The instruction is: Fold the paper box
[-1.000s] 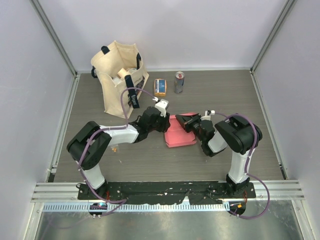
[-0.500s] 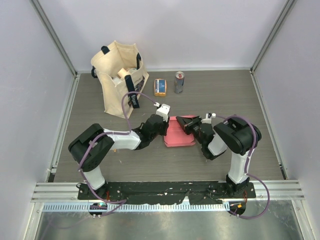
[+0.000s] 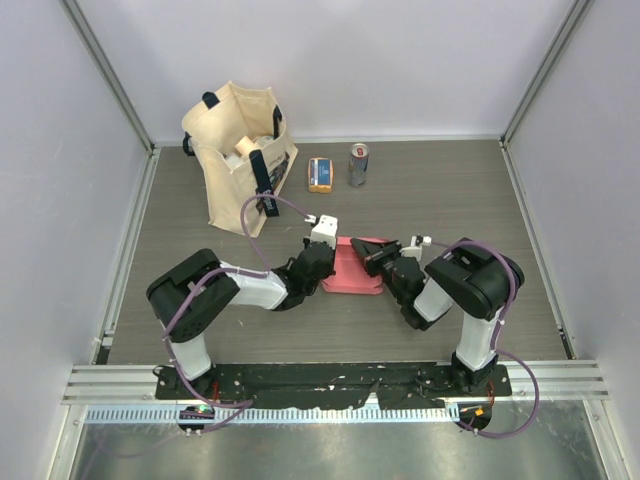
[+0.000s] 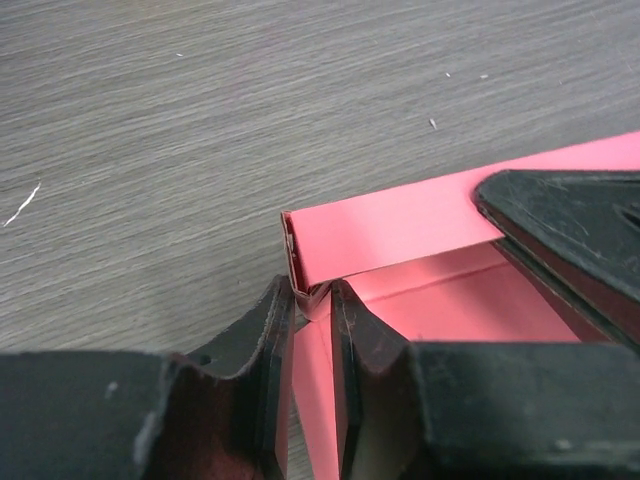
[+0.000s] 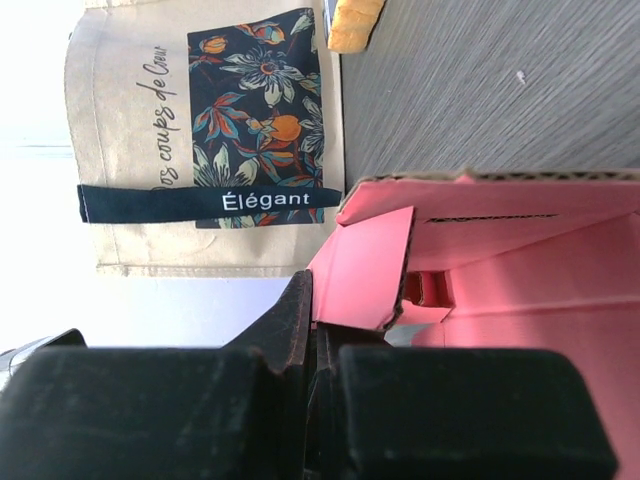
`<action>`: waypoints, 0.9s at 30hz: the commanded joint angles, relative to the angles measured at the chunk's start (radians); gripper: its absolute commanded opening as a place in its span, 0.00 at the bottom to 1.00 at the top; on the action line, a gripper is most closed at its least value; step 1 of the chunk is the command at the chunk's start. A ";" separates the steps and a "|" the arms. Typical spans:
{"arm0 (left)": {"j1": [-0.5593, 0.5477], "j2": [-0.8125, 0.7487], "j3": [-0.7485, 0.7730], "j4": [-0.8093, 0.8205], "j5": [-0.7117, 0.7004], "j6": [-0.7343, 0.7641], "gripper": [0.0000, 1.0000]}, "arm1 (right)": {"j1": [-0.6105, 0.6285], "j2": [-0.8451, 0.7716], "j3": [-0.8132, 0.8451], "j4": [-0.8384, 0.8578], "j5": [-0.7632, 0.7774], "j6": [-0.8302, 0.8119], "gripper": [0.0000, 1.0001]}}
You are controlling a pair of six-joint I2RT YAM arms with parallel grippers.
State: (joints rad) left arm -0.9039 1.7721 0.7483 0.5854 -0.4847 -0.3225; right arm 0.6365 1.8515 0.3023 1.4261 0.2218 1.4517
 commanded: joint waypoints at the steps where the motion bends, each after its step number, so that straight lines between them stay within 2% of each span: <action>1: 0.016 0.065 0.069 -0.065 -0.215 -0.096 0.00 | 0.041 -0.018 -0.037 0.105 0.028 0.036 0.02; 2: 0.010 0.096 0.092 -0.106 -0.297 -0.121 0.00 | 0.045 -0.026 -0.035 0.084 0.036 0.050 0.02; 4: 0.004 0.127 0.173 -0.254 -0.353 -0.150 0.00 | 0.054 -0.055 -0.029 0.003 0.060 0.093 0.02; 7: -0.023 0.164 0.217 -0.341 -0.437 -0.164 0.00 | 0.055 -0.095 -0.014 -0.073 0.073 0.114 0.02; 10: -0.021 0.126 0.140 -0.248 -0.355 -0.123 0.00 | 0.054 -0.145 0.014 -0.162 0.076 0.104 0.02; 11: -0.023 0.112 0.113 -0.142 -0.321 -0.066 0.00 | 0.055 -0.158 0.029 -0.188 0.076 0.099 0.02; 12: -0.021 0.099 0.067 -0.107 -0.260 -0.049 0.00 | 0.055 -0.166 0.035 -0.228 0.077 0.096 0.02; 14: -0.023 0.058 0.030 -0.058 -0.229 -0.033 0.00 | 0.046 -0.169 0.035 -0.224 0.080 0.101 0.02; 15: -0.020 0.046 0.005 -0.033 -0.221 -0.020 0.10 | 0.037 -0.161 0.035 -0.210 0.070 0.104 0.02; 18: -0.013 -0.029 -0.050 0.004 -0.134 -0.001 0.29 | 0.012 -0.137 0.038 -0.193 0.031 0.128 0.02; 20: -0.012 -0.115 -0.096 0.061 -0.043 0.005 0.36 | 0.006 -0.135 0.041 -0.193 0.021 0.131 0.02; 21: -0.007 -0.150 -0.153 0.082 0.001 0.003 0.44 | 0.003 -0.138 0.043 -0.208 0.014 0.133 0.02; 24: 0.005 -0.261 -0.234 0.143 0.106 0.003 0.54 | -0.004 -0.140 0.057 -0.216 -0.009 0.121 0.02; 27: 0.055 -0.315 -0.260 0.111 0.116 -0.021 0.54 | -0.017 -0.137 0.058 -0.208 -0.025 0.121 0.02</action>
State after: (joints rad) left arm -0.9043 1.5276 0.5171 0.6090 -0.4583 -0.3332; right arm 0.6312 1.7130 0.3370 1.2026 0.2199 1.5768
